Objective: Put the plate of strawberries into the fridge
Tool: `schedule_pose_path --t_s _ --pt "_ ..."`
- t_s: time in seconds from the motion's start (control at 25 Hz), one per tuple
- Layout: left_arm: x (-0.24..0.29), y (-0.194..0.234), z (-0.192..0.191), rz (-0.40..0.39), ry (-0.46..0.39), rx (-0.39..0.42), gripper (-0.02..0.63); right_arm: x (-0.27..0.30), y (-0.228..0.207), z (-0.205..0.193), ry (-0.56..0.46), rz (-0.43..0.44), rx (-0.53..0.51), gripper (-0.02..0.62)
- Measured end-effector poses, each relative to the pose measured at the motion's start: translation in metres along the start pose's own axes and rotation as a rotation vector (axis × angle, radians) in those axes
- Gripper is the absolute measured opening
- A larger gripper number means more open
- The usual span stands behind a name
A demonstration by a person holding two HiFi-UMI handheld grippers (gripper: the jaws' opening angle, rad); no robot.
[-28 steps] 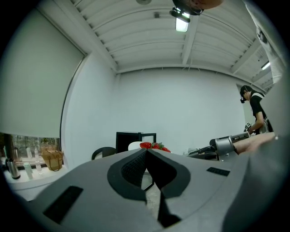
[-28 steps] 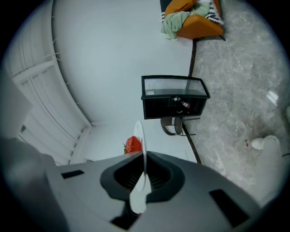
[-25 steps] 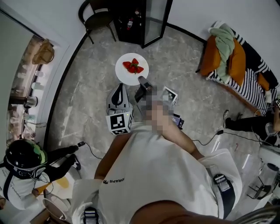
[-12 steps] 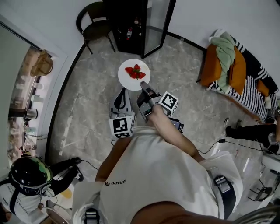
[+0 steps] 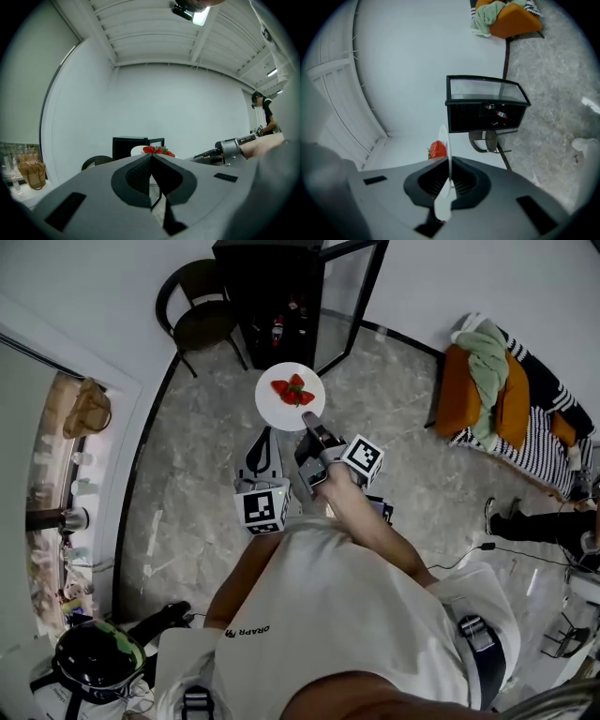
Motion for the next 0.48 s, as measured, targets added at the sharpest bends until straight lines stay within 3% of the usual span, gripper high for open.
schedule_pose_path --t_s 0.28,0.48 --pt "0.040 0.062 0.002 -0.029 0.008 -0.018 0.002 0.070 0.008 -0.010 -0.030 0.022 -0.008 0.020" --pt "0.061 0.091 0.006 -0.050 0.008 -0.028 0.002 0.101 0.012 -0.011 -0.059 -0.017 -0.001 0.020"
Point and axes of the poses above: the fingertips, and each gripper's own axes: x forward along the fingers, y to its left, z out of its top, the point moved 4 cm from there along -x, backward along the fingers, and after that the axes turned 1 degree about -z, right-handed, at the moved point
